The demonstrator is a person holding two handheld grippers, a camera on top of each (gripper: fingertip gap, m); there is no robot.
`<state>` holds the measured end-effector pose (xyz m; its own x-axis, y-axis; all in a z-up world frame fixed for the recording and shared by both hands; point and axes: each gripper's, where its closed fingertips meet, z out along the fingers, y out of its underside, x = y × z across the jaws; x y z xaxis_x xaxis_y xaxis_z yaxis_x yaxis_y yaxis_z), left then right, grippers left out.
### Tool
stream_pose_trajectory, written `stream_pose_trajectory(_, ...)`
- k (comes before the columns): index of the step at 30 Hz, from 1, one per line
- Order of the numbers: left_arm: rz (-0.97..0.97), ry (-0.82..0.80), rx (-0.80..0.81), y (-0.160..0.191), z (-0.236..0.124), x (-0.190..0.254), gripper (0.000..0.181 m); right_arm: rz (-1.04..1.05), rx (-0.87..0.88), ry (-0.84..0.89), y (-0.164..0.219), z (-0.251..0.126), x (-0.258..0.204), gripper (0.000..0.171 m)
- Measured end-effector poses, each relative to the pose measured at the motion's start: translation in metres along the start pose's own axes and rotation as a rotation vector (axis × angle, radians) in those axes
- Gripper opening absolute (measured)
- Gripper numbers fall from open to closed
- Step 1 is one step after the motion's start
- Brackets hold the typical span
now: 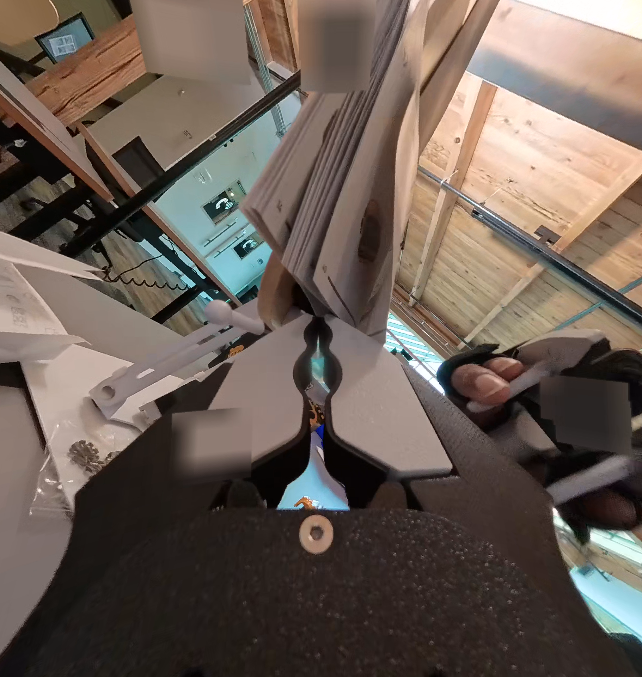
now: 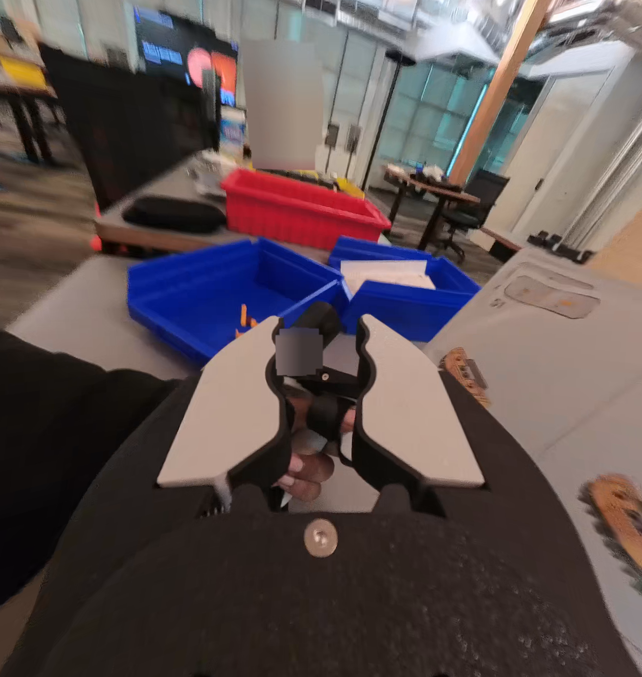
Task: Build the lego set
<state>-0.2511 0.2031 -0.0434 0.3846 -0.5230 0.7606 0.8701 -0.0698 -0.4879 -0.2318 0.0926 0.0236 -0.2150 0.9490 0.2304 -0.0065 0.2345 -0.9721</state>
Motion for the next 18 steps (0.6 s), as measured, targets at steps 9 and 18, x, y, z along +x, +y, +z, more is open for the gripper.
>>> stream_pose_trajectory(9,0.014,-0.016,0.016,-0.004,0.002,0.005,0.0,-0.237,-0.334,0.467,0.033,-0.112,0.143,0.012)
stream_pose_trajectory(18,0.004,-0.043,0.045,-0.007,-0.006,-0.002,0.0,-0.445,-0.551,0.482,0.073,-0.068,0.151,0.004)
